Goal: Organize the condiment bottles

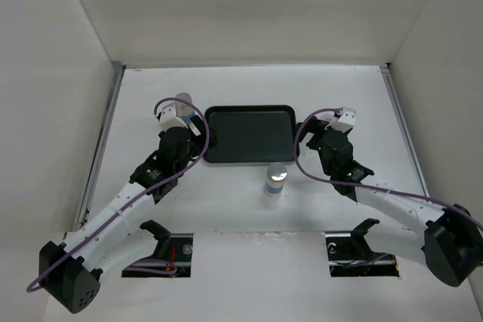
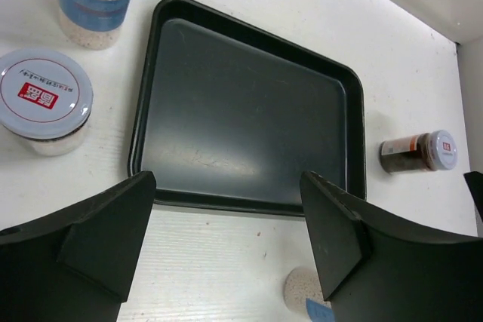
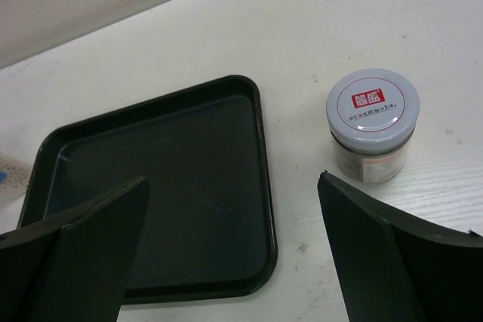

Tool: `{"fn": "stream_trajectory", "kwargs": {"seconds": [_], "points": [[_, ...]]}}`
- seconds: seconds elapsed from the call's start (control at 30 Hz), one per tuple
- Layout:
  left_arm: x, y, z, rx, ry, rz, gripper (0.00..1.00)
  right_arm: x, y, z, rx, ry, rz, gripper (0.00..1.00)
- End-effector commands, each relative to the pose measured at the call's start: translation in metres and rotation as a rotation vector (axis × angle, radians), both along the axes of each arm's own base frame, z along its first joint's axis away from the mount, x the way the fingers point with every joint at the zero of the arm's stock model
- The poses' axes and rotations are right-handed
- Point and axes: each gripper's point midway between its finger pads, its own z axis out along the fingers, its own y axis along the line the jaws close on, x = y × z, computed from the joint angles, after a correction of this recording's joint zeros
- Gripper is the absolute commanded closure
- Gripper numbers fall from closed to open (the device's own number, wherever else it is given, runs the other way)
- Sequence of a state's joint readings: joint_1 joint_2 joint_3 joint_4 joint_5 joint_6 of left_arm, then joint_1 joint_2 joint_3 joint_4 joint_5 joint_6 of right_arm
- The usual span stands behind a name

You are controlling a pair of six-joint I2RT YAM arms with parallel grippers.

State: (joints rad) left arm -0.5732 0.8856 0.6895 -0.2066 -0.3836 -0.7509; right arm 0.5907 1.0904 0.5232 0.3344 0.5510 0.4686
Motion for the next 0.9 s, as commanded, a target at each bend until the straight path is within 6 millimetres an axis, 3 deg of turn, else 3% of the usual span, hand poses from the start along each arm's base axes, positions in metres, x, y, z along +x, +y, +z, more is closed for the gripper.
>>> {"fn": "stream_trajectory", "kwargs": {"seconds": [0.0, 0.23, 0.4, 0.43, 0.5, 0.57, 0.63, 0.67, 0.77, 0.87], "points": [[0.006, 0.004, 0.027, -0.052, -0.071, 0.017, 0.23, 0.002, 0.000, 0.033, 0.088, -0.113, -0.024, 0.00], [0.022, 0.030, 0.071, 0.026, -0.197, 0.088, 0.24, 0.007, 0.005, 0.029, 0.074, -0.103, -0.011, 0.00], [0.041, 0.070, 0.098, 0.189, -0.231, 0.272, 0.24, 0.007, 0.013, 0.024, 0.078, -0.089, 0.023, 0.00], [0.047, 0.076, 0.102, 0.206, -0.229, 0.296, 0.23, 0.007, 0.017, 0.025, 0.081, -0.090, 0.041, 0.12], [0.061, 0.084, 0.109, 0.249, -0.214, 0.322, 0.18, 0.007, 0.020, 0.025, 0.081, -0.091, 0.051, 0.51], [0.075, 0.090, 0.113, 0.287, -0.175, 0.336, 0.15, 0.007, 0.022, 0.022, 0.076, -0.079, 0.056, 0.64], [0.090, 0.088, 0.110, 0.328, -0.129, 0.322, 0.12, 0.007, 0.024, 0.023, 0.078, -0.079, 0.064, 0.61], [0.098, 0.087, 0.105, 0.350, -0.105, 0.313, 0.12, 0.006, 0.025, 0.025, 0.076, -0.083, 0.068, 0.54], [0.122, 0.085, 0.085, 0.400, -0.042, 0.302, 0.11, 0.005, 0.026, 0.025, 0.082, -0.088, 0.072, 0.20], [0.142, 0.088, 0.064, 0.428, 0.005, 0.305, 0.10, 0.006, 0.029, 0.023, 0.084, -0.079, 0.088, 0.09]]}}
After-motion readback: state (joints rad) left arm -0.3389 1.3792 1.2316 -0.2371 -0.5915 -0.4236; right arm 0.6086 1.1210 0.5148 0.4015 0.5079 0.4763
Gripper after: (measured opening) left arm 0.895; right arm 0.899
